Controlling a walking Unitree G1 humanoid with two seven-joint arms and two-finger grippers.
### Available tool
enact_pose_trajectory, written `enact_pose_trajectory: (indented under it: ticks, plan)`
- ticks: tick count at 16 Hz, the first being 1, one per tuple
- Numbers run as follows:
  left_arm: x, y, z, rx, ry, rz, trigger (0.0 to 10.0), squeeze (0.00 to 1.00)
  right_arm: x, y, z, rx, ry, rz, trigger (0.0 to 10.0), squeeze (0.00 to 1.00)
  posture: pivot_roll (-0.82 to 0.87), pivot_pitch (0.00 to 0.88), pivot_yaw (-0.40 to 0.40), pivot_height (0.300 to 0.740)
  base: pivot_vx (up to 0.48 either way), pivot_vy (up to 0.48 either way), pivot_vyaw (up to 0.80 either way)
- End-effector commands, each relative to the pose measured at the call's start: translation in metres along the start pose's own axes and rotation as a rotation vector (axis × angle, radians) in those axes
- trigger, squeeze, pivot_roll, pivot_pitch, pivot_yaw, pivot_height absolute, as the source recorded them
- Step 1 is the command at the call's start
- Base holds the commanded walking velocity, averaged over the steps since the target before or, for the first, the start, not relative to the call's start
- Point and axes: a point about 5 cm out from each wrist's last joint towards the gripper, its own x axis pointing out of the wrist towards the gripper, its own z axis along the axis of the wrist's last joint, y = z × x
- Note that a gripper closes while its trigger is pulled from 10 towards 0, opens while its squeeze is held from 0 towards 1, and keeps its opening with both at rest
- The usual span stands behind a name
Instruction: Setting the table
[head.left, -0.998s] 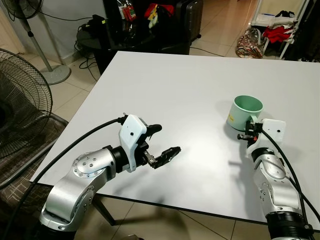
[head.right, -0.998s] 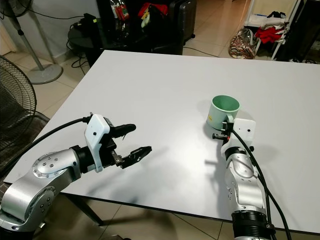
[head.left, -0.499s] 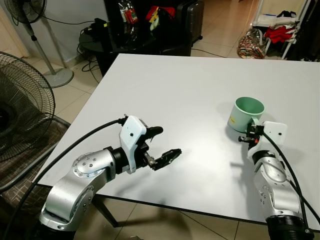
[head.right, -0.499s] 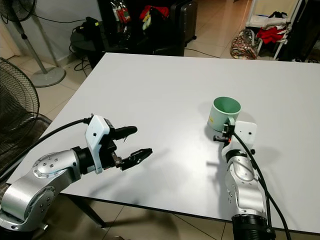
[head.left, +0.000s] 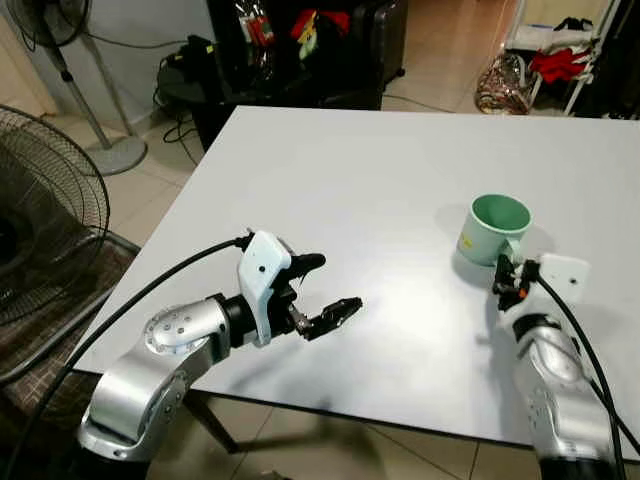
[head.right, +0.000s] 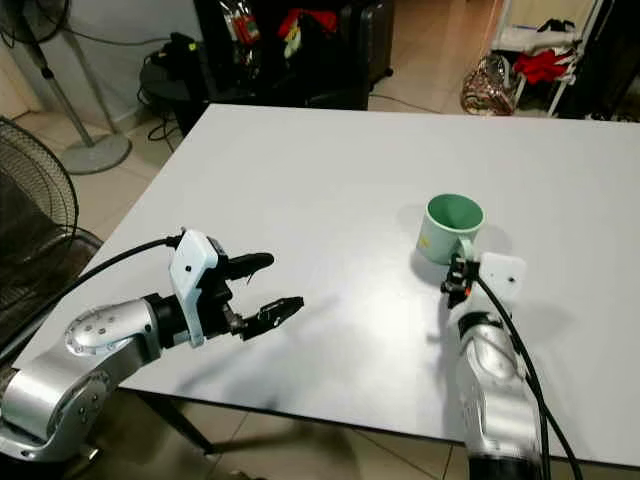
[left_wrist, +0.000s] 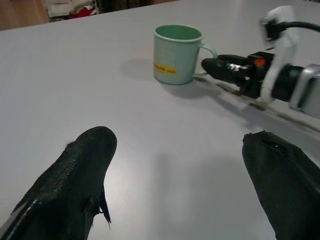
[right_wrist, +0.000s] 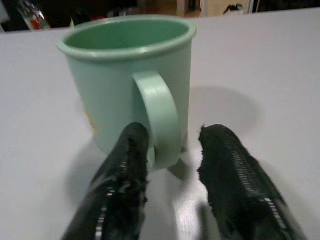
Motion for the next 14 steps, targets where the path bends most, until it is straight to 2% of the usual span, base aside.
enact_pose_trajectory:
  ticks: [1,5,7,10,14]
  plan:
    - [-0.005,0.002,0.004,0.013,-0.003,0.017,10.0,0.00,-0.005,0.003,0.009,0.012,-0.032,0.015,10.0,1.00,-0.06,0.039,0.083,0.740,0.000,0.000,0.00]
    - [-0.013,-0.001,0.004,0.005,-0.002,0.023,10.0,0.00,-0.032,0.005,0.013,-0.001,-0.035,0.040,10.0,1.00,-0.06,0.043,0.089,0.740,0.000,0.000,0.00]
    - [-0.014,-0.002,0.002,0.000,0.004,0.021,10.0,0.00,-0.034,0.008,0.010,-0.002,-0.013,0.051,10.0,1.00,-0.06,0.042,0.088,0.740,0.000,0.000,0.00]
    - [-0.015,-0.002,0.002,-0.001,0.010,0.024,10.0,0.00,-0.032,0.015,0.010,-0.003,0.017,0.082,10.0,1.00,-0.06,0.042,0.088,0.740,0.000,0.000,0.00]
    - [-0.013,-0.002,0.001,0.003,0.016,0.027,10.0,0.00,-0.012,0.017,0.013,-0.017,0.035,0.121,10.0,1.00,-0.06,0.042,0.089,0.740,0.000,0.000,0.00]
